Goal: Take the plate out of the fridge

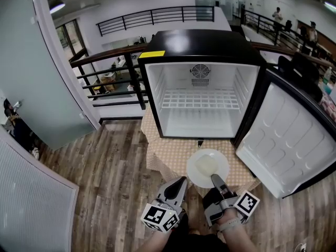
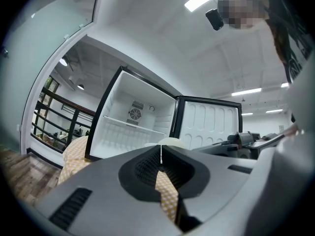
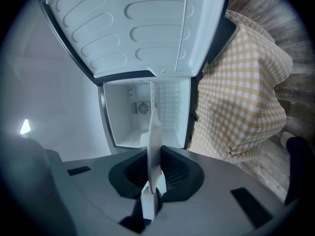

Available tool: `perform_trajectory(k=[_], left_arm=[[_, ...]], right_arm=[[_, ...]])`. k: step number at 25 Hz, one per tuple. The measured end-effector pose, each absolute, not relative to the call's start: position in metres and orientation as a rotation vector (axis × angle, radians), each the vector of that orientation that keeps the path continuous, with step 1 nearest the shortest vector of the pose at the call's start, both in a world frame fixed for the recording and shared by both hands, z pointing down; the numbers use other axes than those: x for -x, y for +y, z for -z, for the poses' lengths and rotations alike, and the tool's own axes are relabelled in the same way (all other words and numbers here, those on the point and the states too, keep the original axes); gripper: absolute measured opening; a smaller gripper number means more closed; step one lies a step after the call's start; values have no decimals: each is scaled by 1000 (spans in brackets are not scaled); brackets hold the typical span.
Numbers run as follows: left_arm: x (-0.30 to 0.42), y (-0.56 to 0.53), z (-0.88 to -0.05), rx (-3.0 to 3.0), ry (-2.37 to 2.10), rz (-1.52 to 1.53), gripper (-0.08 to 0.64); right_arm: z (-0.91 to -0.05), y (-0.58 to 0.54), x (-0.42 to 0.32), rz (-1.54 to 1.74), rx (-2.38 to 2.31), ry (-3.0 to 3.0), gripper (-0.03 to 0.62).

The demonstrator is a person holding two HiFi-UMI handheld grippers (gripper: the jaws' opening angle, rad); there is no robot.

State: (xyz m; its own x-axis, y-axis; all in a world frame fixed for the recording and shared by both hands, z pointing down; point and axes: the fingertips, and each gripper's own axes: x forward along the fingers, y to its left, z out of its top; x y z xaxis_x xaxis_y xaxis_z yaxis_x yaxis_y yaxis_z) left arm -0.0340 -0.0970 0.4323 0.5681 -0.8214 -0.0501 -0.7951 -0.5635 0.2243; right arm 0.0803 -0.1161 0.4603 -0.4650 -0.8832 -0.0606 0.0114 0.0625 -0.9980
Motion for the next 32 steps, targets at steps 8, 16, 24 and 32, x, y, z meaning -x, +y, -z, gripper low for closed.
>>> perform_trajectory(k=[8,16,24,32], left_arm=[[29,-86,-434,-2620,-1365,227,15],[27,-78,-432,-2612,-1370,244,15],[21,-76,-430,-2622,-1363,239,15],[19,-79,-430,-2627,-1357,230,15]], right_arm=[[-464,-104,-87,1499,903,1596,49],[-464,-94,-92,1494,893,1586,49],[-459,-90,-96,1485,878,1590,49],[-462,-92,-98,1488,882,1586,49]])
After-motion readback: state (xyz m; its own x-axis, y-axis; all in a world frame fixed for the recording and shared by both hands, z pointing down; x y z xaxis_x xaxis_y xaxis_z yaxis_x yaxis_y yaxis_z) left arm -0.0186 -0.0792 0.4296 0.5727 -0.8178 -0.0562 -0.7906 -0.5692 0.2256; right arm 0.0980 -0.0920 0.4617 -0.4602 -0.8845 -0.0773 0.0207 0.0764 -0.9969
